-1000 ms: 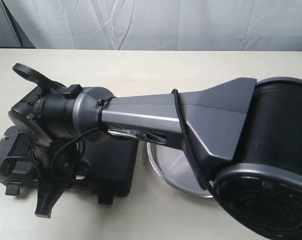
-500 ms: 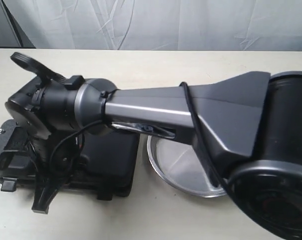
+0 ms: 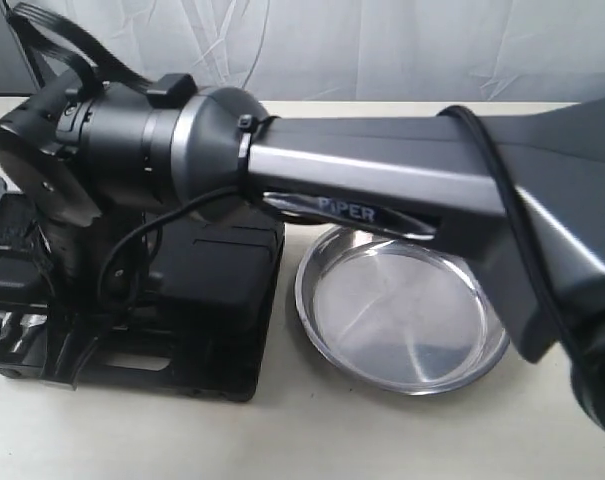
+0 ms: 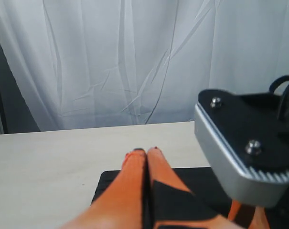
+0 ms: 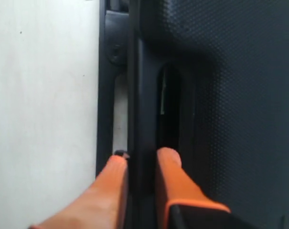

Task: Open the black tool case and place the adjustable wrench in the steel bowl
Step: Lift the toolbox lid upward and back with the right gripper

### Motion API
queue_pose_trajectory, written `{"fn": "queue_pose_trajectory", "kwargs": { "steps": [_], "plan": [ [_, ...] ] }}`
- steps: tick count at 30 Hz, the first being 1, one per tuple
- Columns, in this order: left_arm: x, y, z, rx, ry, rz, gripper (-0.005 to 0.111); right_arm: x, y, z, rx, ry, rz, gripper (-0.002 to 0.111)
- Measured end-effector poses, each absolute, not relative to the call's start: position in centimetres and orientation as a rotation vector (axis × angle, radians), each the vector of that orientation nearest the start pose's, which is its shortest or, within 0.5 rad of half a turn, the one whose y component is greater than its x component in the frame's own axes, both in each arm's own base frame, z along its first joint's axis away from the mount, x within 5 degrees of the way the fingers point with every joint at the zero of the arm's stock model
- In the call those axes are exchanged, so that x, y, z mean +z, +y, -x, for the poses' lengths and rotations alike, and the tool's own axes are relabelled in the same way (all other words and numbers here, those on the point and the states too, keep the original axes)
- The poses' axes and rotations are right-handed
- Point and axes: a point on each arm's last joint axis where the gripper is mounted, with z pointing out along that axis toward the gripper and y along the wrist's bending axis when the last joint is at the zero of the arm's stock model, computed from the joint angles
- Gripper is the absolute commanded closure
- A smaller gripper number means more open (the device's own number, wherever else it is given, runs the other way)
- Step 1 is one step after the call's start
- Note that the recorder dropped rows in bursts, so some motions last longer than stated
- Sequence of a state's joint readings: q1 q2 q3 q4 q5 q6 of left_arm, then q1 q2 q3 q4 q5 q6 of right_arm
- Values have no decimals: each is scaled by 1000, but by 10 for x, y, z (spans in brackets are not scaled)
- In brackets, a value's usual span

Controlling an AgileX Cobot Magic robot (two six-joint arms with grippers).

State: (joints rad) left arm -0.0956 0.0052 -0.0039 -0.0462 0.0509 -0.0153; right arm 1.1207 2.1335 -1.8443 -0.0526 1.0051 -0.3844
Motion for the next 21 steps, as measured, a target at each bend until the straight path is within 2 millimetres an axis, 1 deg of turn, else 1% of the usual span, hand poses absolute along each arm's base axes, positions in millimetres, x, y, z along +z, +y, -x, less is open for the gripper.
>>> {"fn": "queue_pose_trajectory", "kwargs": {
  "steps": [4, 8, 10, 14, 21],
  "plan": [
    [210, -6, -56, -127, 1537, -28, 107, 253, 410, -211, 40, 1956, 1845, 108],
    [210, -6, -56, -127, 1537, -28, 107, 281, 401, -219, -64, 1887, 1719, 108],
    [210, -6, -56, -127, 1537, -28, 107, 288, 398, -225, -96, 1870, 1671, 108],
    [210, -6, -56, -127, 1537, -28, 107, 295, 387, -245, -99, 1876, 1591, 108],
    [210, -6, -56, -127, 1537, -28, 107, 308, 356, -297, -116, 1890, 1408, 108]
  ]
}}
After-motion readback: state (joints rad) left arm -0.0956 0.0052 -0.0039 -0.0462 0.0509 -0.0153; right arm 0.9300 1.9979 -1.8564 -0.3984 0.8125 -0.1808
